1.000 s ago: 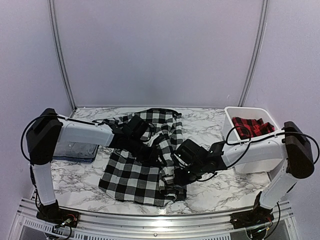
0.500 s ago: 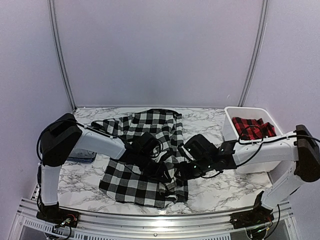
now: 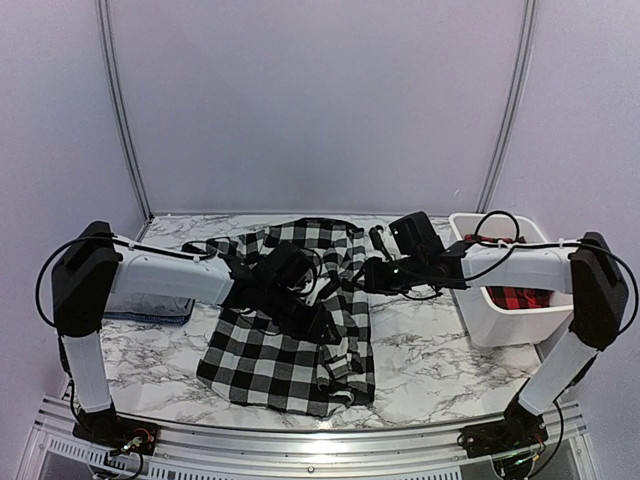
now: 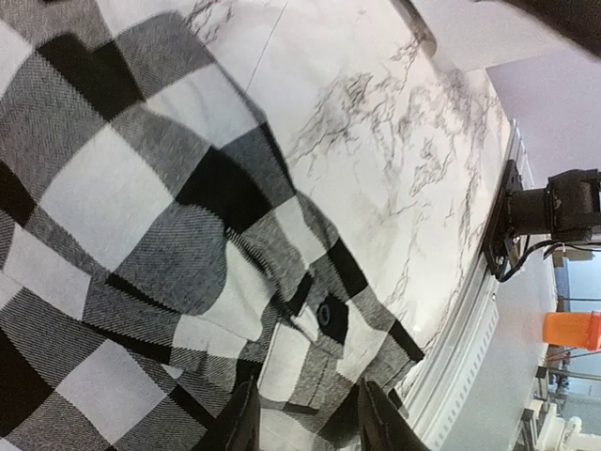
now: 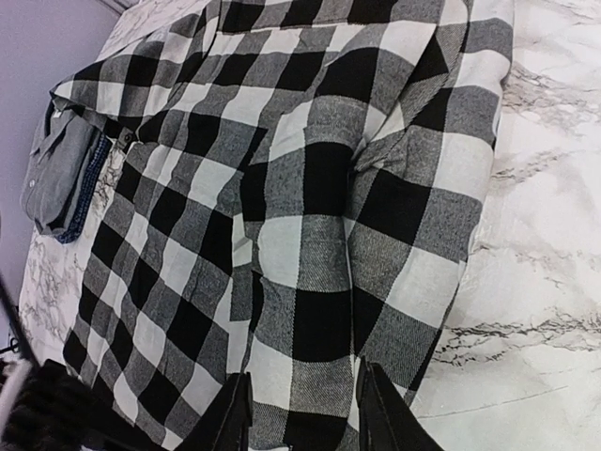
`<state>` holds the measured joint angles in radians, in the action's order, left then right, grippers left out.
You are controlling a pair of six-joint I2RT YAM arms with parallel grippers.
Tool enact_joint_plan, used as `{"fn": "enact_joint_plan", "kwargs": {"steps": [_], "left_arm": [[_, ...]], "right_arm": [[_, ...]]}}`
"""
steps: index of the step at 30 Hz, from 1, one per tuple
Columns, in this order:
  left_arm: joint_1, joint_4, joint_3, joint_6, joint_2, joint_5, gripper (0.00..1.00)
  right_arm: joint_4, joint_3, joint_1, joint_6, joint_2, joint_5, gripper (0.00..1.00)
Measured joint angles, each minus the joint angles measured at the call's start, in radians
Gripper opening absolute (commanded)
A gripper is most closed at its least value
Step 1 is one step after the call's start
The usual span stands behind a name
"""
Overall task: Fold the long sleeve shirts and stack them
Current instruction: Smooth out the sleeve of the 1/3-folded shirt, then pick up the sleeve from the 1/3-folded shirt.
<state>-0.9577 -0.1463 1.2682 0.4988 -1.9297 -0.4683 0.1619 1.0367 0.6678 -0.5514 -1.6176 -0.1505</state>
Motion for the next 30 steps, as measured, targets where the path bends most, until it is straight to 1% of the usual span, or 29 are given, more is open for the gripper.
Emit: {"fn": "enact_joint_plan", "kwargs": {"steps": [5,9,11,15,17,20,22,27,30], "left_arm": [[-0.066,-0.135,0.136,-0.102,-0.003,0.122,0.40],[-0.148,-0.251,0.296,-0.169,-0.094,0.239,0.40],[-0.176,-0.292,0.351,-0.190,-0.144,0.284,0.42],[-0.209,-0.376,0.404,-0.214,-0.218,0.354,0.46],[-0.215,-0.413,0.420,-0.223,-0.247,0.386,0.49],[-0.224,-0.450,0.437,-0.235,-0.271,0.417,0.56],[-0.225,-0.463,0.447,-0.243,-0.277,0.434,0.57],[-0.236,-0.473,0.465,-0.253,-0.288,0.475,0.56],[-0.245,-0.473,0.466,-0.264,-0.298,0.499,0.46]], "right_arm": [[-0.011,-0.050,-0.021,0.010,0.027,-0.017,0.35],[-0.008,-0.130,-0.052,0.006,0.111,-0.006,0.36],[-0.005,-0.161,-0.061,0.004,0.159,0.004,0.36],[-0.004,-0.195,-0.067,0.003,0.218,0.014,0.36],[-0.004,-0.203,-0.069,0.003,0.230,0.020,0.36],[-0.003,-0.205,-0.071,0.003,0.232,0.023,0.36],[-0.003,-0.205,-0.071,0.003,0.232,0.024,0.37],[-0.004,-0.205,-0.071,0.003,0.232,0.024,0.37],[-0.004,-0.206,-0.072,0.003,0.232,0.023,0.37]]}}
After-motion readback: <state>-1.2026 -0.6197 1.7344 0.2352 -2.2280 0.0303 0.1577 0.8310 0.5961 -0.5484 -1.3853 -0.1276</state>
